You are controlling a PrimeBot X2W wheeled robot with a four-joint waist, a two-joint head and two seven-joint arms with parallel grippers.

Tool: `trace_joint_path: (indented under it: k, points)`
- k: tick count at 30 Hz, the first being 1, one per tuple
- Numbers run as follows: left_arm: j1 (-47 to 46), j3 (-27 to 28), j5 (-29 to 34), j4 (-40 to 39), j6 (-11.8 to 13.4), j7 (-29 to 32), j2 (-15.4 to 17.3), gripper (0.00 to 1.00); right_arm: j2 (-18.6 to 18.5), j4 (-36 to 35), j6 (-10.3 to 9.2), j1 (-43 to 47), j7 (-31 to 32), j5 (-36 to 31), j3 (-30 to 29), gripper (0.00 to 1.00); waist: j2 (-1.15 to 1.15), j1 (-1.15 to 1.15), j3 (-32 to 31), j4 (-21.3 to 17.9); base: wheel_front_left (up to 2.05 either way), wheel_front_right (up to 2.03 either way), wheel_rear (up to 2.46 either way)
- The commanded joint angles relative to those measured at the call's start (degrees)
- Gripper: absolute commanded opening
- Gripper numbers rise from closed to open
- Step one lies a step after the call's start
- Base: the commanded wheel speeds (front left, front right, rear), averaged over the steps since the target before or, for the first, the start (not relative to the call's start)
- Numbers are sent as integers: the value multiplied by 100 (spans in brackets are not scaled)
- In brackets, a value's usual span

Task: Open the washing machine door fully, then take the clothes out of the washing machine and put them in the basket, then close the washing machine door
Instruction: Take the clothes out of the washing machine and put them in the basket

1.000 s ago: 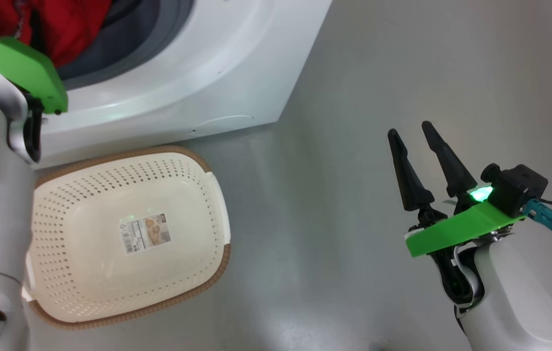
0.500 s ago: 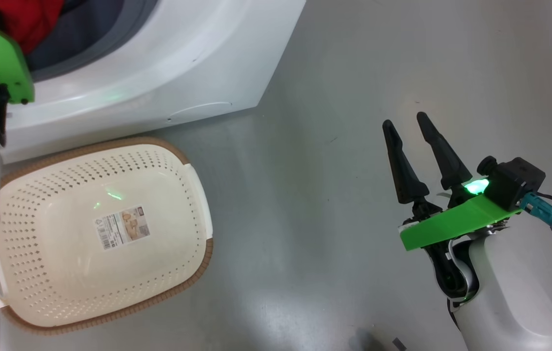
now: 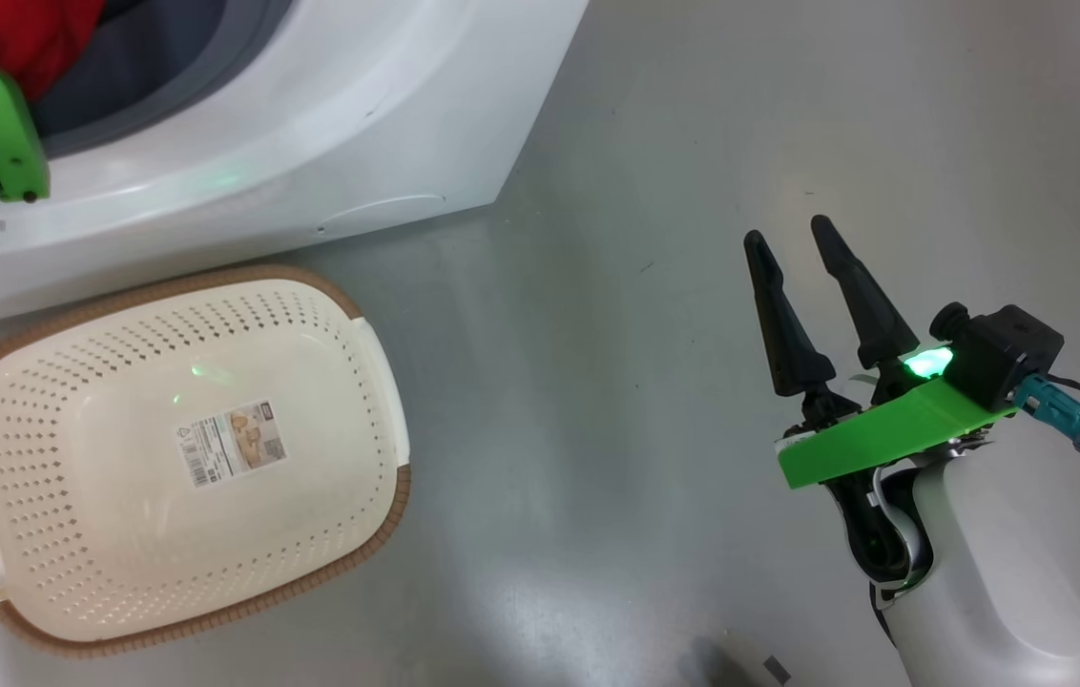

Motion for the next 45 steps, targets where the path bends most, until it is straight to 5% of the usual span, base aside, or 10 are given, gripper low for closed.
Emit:
trace_joint_path:
  k: [1,23,45]
  points:
    - [-109,22,-24,-80,6,-80,227,0,34,-117,37,16,-69,-83,94,100,0,0,-15,13,0,0,0]
    - [251,-112,-238,3,-168,-852,-195,0,-27,36,37,94,-69,-29,157,100,0,0,-680,260,0,0,0]
    - [1114,-533,-223,-487,-719,-1912,-513,0,-326,259,37,561,-69,79,256,100,0,0,-1972,938,0,0,0]
